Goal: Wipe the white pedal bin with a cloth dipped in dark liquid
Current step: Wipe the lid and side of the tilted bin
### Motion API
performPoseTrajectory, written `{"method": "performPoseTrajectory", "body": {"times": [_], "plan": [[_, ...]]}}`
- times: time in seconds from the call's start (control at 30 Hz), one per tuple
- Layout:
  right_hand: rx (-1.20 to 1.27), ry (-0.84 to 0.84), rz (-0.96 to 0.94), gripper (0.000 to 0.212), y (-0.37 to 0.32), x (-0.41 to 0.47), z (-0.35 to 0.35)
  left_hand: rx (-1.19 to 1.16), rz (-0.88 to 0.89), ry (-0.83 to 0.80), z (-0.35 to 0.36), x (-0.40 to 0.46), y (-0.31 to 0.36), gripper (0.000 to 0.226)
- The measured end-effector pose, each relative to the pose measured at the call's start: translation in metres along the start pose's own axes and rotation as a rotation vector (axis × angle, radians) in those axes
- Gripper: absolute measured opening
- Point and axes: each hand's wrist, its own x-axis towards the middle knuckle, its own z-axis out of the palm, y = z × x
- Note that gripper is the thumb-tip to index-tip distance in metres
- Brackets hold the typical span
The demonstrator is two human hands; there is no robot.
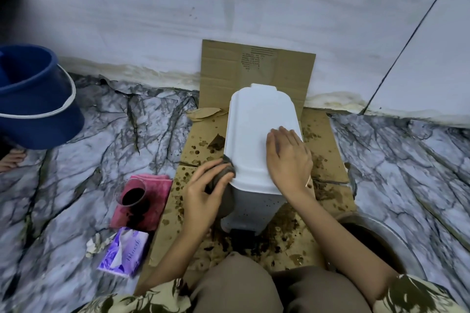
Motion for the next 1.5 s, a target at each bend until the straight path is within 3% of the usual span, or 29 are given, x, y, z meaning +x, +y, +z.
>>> {"method": "performPoseTrajectory", "body": {"times": [0.17,0.37,0.47,0.53,0.63,0.7,0.8,0.9,1.0,1.1,1.2,1.27,1.33,1.43,1.5], "plan": [[0.010,0.036,0.005,0.035,-0.001,-0.001,0.003,0.073,0.170,-0.021,-0.003,-0.017,-0.012,0.024],[-0.015,-0.011,0.012,0.038,-0.003,-0.002,0.003,0.084,0.076,0.018,-0.014,-0.004,0.000,0.022],[0.013,-0.108,0.031,0.042,-0.002,0.001,-0.002,0.097,0.123,0.008,-0.013,0.014,0.036,0.023],[0.197,-0.257,0.110,0.044,0.000,0.007,-0.014,0.087,0.142,-0.015,-0.004,0.030,0.065,0.023],[0.772,-0.390,0.313,0.057,-0.003,0.007,-0.042,0.024,0.078,-0.001,0.019,0.052,0.100,0.027],[0.878,-0.439,0.334,0.076,0.002,0.006,-0.054,0.011,0.053,-0.009,0.035,0.066,0.112,0.031],[0.923,-0.453,0.332,0.053,0.007,0.001,-0.065,0.188,0.033,-0.243,0.055,0.081,0.107,0.039],[0.766,-0.382,0.285,0.042,0.012,0.002,-0.064,0.424,0.065,-0.462,0.058,0.081,0.082,0.035],[0.544,-0.367,0.280,0.033,0.017,0.005,-0.055,0.577,0.078,-0.519,0.050,0.077,0.055,0.040],[0.230,-0.285,0.348,0.064,0.015,0.005,-0.047,0.566,-0.040,-0.623,0.043,0.068,0.039,0.050],[-0.016,-0.153,-0.063,0.067,-0.002,-0.005,-0.034,0.413,-0.090,-0.577,0.045,0.062,0.032,0.053],[-0.083,-0.279,-0.338,0.059,-0.010,-0.013,-0.023,0.312,-0.130,-0.506,0.046,0.063,0.031,0.053],[-0.177,-0.372,-0.419,0.063,0.003,-0.014,-0.020,0.247,-0.169,-0.470,0.045,0.064,0.028,0.054],[-0.103,-0.456,-0.292,0.079,0.041,-0.002,-0.031,0.302,-0.123,-0.495,0.046,0.062,0.024,0.055],[0.172,-0.573,-0.063,0.081,0.054,0.004,-0.041,0.359,-0.099,-0.485,0.049,0.061,0.023,0.053]]}}
